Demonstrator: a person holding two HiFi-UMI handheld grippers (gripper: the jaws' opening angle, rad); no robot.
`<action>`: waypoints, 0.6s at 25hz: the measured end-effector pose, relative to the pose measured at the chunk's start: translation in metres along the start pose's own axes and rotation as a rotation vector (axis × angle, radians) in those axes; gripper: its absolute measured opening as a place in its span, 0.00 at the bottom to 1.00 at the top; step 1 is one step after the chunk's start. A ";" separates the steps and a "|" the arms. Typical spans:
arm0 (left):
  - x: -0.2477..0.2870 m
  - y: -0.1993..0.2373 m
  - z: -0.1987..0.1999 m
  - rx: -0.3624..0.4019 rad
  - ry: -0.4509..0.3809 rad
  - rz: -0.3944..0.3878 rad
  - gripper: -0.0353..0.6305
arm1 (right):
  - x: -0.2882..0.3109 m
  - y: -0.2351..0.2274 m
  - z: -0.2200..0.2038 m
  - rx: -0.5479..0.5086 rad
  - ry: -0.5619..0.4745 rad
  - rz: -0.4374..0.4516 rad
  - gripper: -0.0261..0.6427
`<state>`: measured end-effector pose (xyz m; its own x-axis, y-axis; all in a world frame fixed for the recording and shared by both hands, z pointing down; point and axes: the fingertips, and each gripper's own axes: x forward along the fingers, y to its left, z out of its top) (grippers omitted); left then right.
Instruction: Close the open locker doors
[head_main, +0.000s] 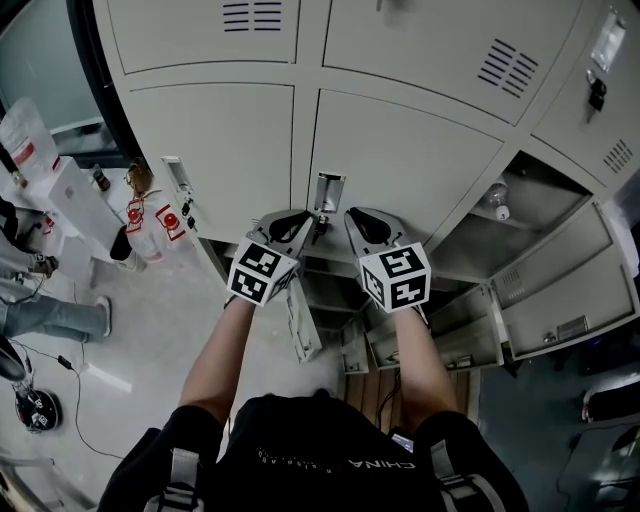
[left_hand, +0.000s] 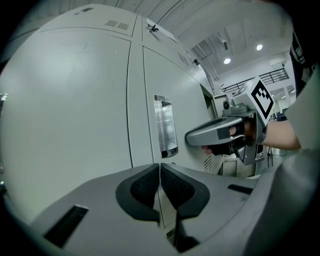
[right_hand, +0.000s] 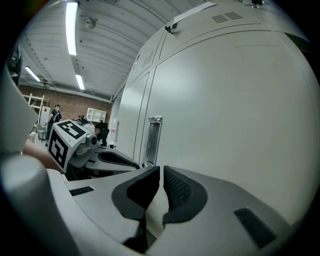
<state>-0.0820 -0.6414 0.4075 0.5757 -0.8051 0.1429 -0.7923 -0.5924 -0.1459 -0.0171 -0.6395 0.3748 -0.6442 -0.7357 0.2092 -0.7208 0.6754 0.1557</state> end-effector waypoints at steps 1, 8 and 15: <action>-0.001 0.000 0.001 0.004 -0.001 0.003 0.09 | -0.001 -0.001 -0.001 0.002 0.000 -0.001 0.11; -0.013 -0.014 0.007 0.102 0.006 0.046 0.09 | -0.002 -0.002 -0.002 0.003 -0.004 0.002 0.11; -0.012 -0.034 -0.003 0.215 0.071 0.046 0.19 | -0.002 -0.002 -0.002 0.015 -0.015 0.020 0.11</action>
<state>-0.0628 -0.6112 0.4140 0.5179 -0.8321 0.1985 -0.7518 -0.5535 -0.3585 -0.0136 -0.6394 0.3760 -0.6621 -0.7228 0.1980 -0.7114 0.6892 0.1372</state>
